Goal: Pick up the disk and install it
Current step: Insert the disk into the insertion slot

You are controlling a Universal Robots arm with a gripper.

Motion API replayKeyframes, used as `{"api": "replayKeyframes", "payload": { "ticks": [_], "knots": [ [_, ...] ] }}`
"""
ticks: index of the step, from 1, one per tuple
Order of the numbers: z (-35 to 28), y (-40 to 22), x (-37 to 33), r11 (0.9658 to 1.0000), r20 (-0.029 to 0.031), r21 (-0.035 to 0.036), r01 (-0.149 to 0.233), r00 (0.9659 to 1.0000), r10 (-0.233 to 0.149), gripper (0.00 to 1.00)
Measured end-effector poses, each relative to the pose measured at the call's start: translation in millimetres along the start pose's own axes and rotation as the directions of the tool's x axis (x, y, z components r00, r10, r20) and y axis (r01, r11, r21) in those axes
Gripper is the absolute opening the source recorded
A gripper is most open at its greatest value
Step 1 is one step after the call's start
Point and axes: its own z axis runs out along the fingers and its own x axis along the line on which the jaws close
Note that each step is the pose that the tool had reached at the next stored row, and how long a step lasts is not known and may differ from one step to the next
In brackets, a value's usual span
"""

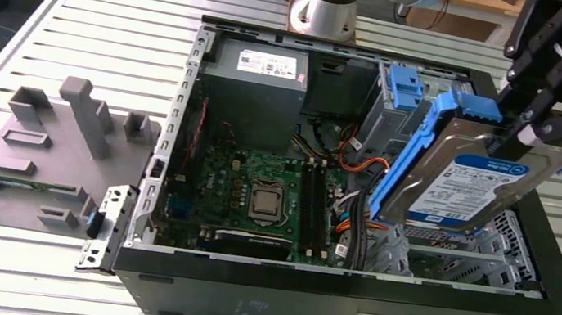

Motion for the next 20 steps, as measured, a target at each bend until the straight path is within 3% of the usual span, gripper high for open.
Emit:
{"api": "replayKeyframes", "payload": {
  "ticks": [6,11,14,20],
  "knots": [
    [0.6,-22.9,-1.5,1.0000,0.0000,0.0000,0.000,1.0000,0.000,0.35],
    [0.9,-37.4,-2.4,1.0000,0.0000,0.0000,0.000,1.0000,0.000,0.35],
    [1.0,-41.1,-2.7,1.0000,0.0000,0.0000,0.000,1.0000,0.000,0.35],
    [2.8,-41.2,-2.6,1.0000,0.0000,0.0000,0.000,1.0000,0.000,0.35]
  ]
}}
